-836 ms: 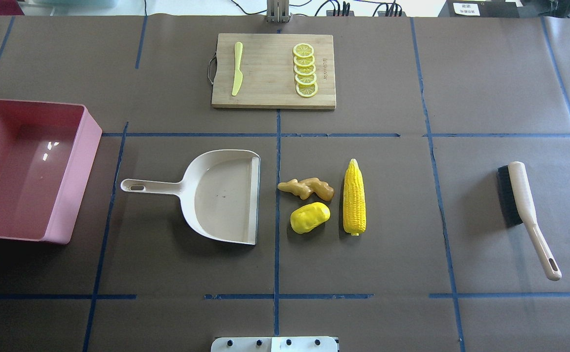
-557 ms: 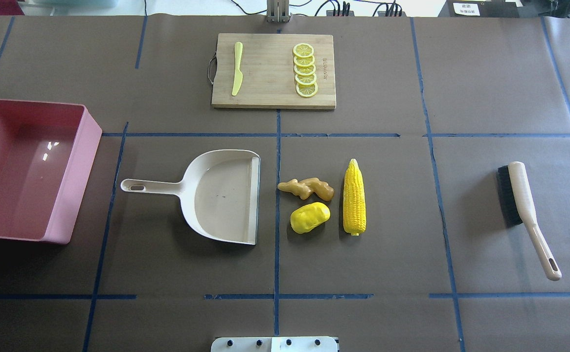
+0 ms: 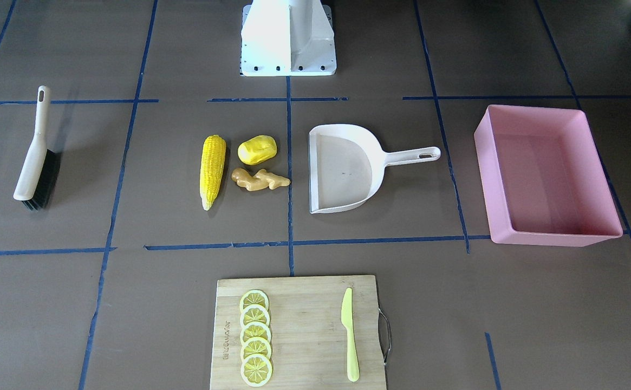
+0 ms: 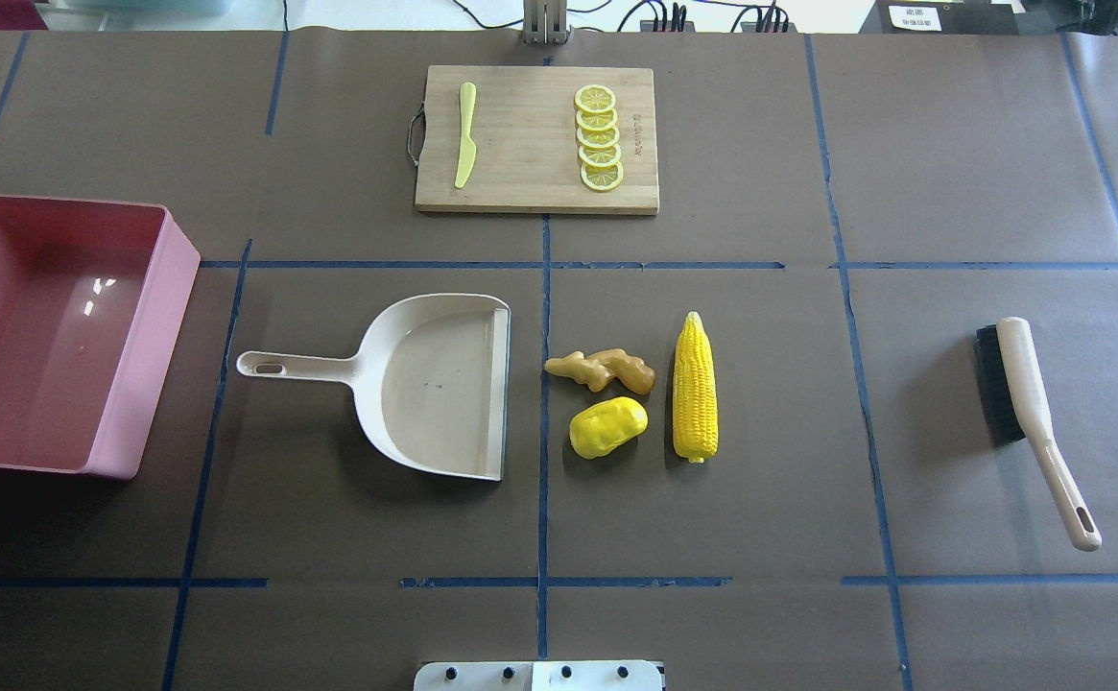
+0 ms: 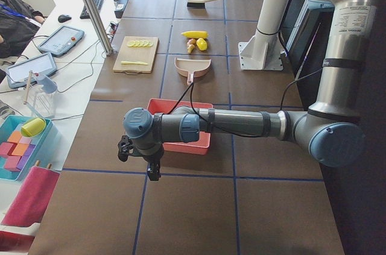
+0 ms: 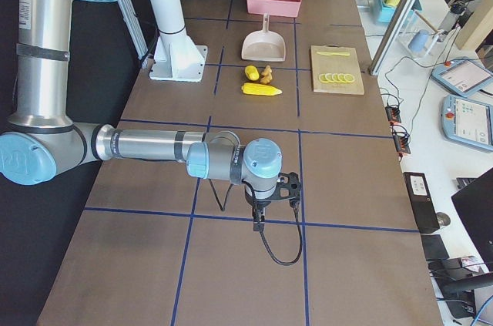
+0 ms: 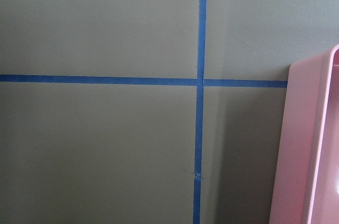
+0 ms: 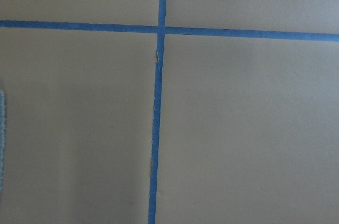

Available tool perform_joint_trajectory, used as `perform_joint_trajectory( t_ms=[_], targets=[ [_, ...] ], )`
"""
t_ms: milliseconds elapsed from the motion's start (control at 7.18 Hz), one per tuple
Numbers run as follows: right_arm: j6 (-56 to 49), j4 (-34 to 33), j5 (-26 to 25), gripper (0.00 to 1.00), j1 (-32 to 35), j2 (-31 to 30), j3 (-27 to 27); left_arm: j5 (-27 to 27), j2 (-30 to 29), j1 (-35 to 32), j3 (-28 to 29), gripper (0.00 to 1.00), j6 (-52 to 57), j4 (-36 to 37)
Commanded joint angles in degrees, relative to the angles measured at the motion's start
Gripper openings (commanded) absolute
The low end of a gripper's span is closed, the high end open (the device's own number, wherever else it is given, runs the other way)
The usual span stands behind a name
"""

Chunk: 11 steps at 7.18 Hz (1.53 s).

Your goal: Sweep and dump trash into bin

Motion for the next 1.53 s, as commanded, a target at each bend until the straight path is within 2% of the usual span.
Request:
perform_joint_trajectory(
  t_ms=[0,139,557,836,975,1254,1393],
  targets=[
    [0.09,0.09,0.06,1.0,0.0,0.0,0.08,-0.18,0.0,0.0,-0.12,1.0,0.09,-0.02],
    [-0.09,0.17,-0.02,1.0,0.0,0.26,0.25,-0.45,-0.09,0.0,-0.29,1.0,0.09,-1.41],
    [0.35,0.18,0.06,1.0,-0.09,1.32,0.87,-0.71,-0.17,0.35,-0.29,1.0,0.26,-16.85],
    [0.53,0.18,0.06,1.0,-0.09,1.84,0.87,-5.52,-0.7,2.37,-0.82,1.0,-0.17,-22.76],
    [0.61,0.18,0.15,1.0,-0.18,2.97,0.96,-4.94,-0.79,4.2,-3.26,1.0,0.17,-23.57],
    [0.35,0.26,-0.02,1.0,-0.18,5.43,1.84,-4.75,-0.97,10.26,-13.16,1.0,0.18,-23.75],
    [0.53,0.18,0.15,1.0,-0.18,5.19,1.58,-4.58,-0.97,10.63,-15.22,1.0,0.52,-23.67]
  ],
)
